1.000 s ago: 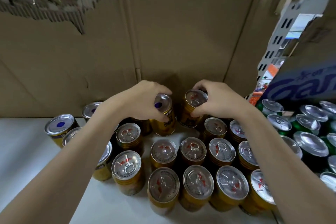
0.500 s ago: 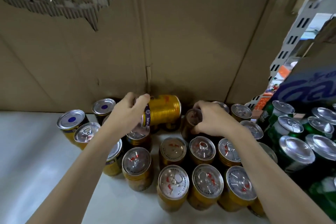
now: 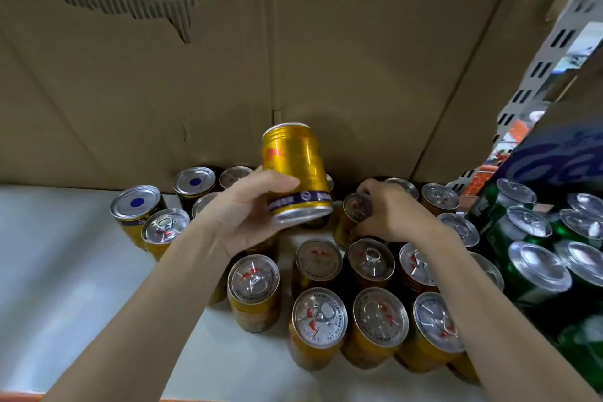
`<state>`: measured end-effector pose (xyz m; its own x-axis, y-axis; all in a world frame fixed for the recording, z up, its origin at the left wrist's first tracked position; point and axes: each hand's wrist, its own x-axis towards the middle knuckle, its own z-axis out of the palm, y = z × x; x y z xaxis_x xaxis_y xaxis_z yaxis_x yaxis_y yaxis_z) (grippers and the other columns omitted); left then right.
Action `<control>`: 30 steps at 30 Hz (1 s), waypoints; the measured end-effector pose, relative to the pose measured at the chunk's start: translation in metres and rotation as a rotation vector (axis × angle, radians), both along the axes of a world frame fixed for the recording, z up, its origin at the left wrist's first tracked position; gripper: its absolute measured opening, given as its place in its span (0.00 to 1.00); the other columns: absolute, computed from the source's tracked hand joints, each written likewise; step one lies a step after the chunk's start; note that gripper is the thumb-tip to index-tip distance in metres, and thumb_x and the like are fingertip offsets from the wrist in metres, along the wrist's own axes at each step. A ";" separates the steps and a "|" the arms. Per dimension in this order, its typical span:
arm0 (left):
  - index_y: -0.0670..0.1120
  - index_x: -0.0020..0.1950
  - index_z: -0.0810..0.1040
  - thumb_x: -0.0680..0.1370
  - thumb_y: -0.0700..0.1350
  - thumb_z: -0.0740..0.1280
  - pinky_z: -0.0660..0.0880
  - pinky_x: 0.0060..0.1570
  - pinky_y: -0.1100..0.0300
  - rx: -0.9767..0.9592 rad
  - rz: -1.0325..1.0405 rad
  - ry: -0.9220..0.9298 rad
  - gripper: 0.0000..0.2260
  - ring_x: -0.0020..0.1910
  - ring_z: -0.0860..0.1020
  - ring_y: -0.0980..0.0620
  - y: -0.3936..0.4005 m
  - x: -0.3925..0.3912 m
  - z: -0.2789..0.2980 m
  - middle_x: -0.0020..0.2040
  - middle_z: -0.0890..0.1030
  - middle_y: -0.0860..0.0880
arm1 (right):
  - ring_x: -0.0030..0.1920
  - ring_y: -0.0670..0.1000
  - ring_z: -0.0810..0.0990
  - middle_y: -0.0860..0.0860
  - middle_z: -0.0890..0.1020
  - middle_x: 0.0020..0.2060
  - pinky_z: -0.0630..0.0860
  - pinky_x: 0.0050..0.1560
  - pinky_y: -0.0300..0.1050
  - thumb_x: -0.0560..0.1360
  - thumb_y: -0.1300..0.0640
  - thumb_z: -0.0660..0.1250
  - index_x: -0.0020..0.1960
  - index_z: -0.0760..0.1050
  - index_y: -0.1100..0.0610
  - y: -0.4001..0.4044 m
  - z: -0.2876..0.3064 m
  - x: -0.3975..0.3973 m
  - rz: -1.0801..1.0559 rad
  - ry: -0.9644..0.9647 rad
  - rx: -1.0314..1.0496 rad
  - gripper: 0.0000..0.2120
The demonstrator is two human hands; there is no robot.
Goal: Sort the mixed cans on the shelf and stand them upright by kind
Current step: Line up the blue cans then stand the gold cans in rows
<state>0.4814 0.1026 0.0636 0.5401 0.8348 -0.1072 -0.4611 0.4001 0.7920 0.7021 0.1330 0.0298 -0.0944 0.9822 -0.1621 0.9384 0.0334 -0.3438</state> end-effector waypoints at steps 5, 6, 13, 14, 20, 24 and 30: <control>0.53 0.62 0.68 0.53 0.40 0.82 0.78 0.49 0.55 0.332 0.234 0.648 0.41 0.52 0.80 0.50 0.016 0.013 0.008 0.54 0.79 0.50 | 0.50 0.54 0.76 0.53 0.77 0.49 0.74 0.44 0.46 0.65 0.52 0.74 0.56 0.70 0.55 -0.002 0.000 0.000 0.004 0.014 0.014 0.24; 0.54 0.60 0.67 0.54 0.44 0.83 0.78 0.49 0.57 0.393 0.246 0.742 0.40 0.52 0.79 0.53 0.019 0.016 0.007 0.54 0.78 0.52 | 0.49 0.54 0.76 0.53 0.77 0.49 0.72 0.42 0.44 0.65 0.51 0.74 0.55 0.69 0.56 -0.001 0.000 0.001 0.006 0.009 0.015 0.23; 0.54 0.68 0.58 0.63 0.54 0.78 0.69 0.50 0.63 0.750 0.206 1.203 0.41 0.55 0.70 0.56 0.029 0.030 -0.013 0.54 0.70 0.57 | 0.54 0.55 0.74 0.55 0.75 0.54 0.69 0.45 0.44 0.68 0.52 0.72 0.62 0.66 0.58 0.004 -0.001 0.002 0.008 -0.037 -0.023 0.26; 0.56 0.71 0.57 0.64 0.54 0.78 0.68 0.52 0.62 0.745 0.185 1.209 0.42 0.57 0.69 0.55 0.030 0.030 -0.016 0.56 0.70 0.55 | 0.54 0.55 0.73 0.55 0.74 0.55 0.69 0.46 0.44 0.69 0.52 0.72 0.63 0.66 0.58 0.005 -0.001 0.001 0.015 -0.050 -0.030 0.27; 0.54 0.64 0.69 0.66 0.61 0.73 0.73 0.47 0.64 0.863 0.199 1.343 0.30 0.50 0.75 0.56 0.037 0.035 -0.021 0.50 0.75 0.55 | 0.55 0.54 0.73 0.55 0.74 0.56 0.68 0.46 0.44 0.70 0.53 0.71 0.65 0.64 0.58 0.006 0.002 -0.001 0.020 -0.080 -0.070 0.28; 0.53 0.66 0.70 0.68 0.62 0.71 0.74 0.56 0.54 0.967 0.209 1.345 0.30 0.55 0.76 0.52 0.041 0.038 -0.029 0.56 0.79 0.51 | 0.56 0.55 0.73 0.56 0.73 0.57 0.70 0.48 0.45 0.70 0.53 0.70 0.65 0.64 0.58 0.005 0.002 -0.001 0.025 -0.089 -0.068 0.27; 0.50 0.62 0.69 0.69 0.56 0.72 0.65 0.51 0.62 1.000 0.107 1.365 0.25 0.53 0.72 0.53 0.035 0.043 -0.041 0.51 0.71 0.52 | 0.58 0.57 0.72 0.57 0.72 0.58 0.70 0.49 0.46 0.70 0.54 0.70 0.66 0.63 0.60 0.003 0.002 -0.001 0.033 -0.094 -0.069 0.29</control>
